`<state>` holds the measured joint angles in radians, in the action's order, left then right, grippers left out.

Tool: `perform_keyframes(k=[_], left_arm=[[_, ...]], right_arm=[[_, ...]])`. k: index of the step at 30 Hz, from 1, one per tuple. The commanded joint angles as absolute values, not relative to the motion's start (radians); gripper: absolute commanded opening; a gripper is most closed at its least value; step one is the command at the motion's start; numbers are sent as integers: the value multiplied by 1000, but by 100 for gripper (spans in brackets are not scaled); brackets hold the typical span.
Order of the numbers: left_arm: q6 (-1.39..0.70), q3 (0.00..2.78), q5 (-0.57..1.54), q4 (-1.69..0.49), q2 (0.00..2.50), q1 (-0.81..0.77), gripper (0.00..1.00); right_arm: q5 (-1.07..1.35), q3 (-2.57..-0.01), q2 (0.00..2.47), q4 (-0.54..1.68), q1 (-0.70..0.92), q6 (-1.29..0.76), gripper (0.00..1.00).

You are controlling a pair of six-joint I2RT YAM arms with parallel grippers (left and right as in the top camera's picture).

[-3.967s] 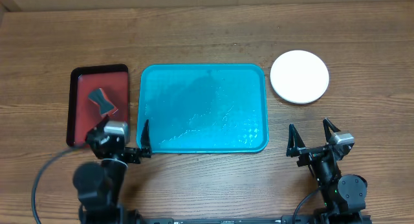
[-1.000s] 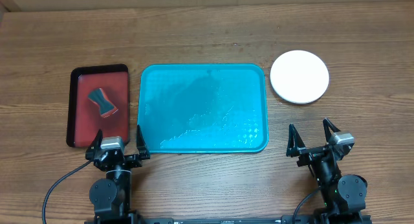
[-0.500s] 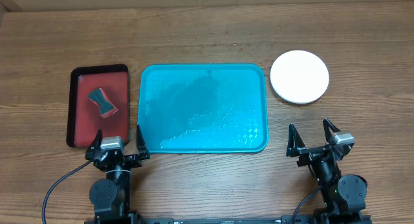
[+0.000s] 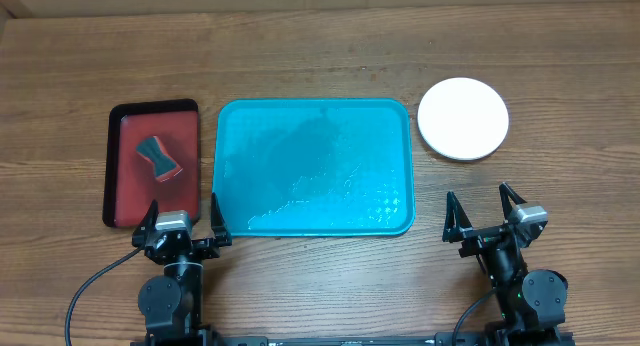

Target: Clean dirty plates on tray and stack at the side

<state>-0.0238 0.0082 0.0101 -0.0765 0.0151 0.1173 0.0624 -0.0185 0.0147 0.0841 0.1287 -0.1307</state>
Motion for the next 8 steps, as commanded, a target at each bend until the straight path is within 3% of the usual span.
perform_keyframes(k=[1, 8], left_arm=[[-37, 5, -3, -77, 4, 111, 100], [-37, 5, -3, -77, 4, 111, 100]], right_arm=[[53, -8, 7, 81, 129, -134, 100], [53, -8, 7, 81, 129, -134, 100]])
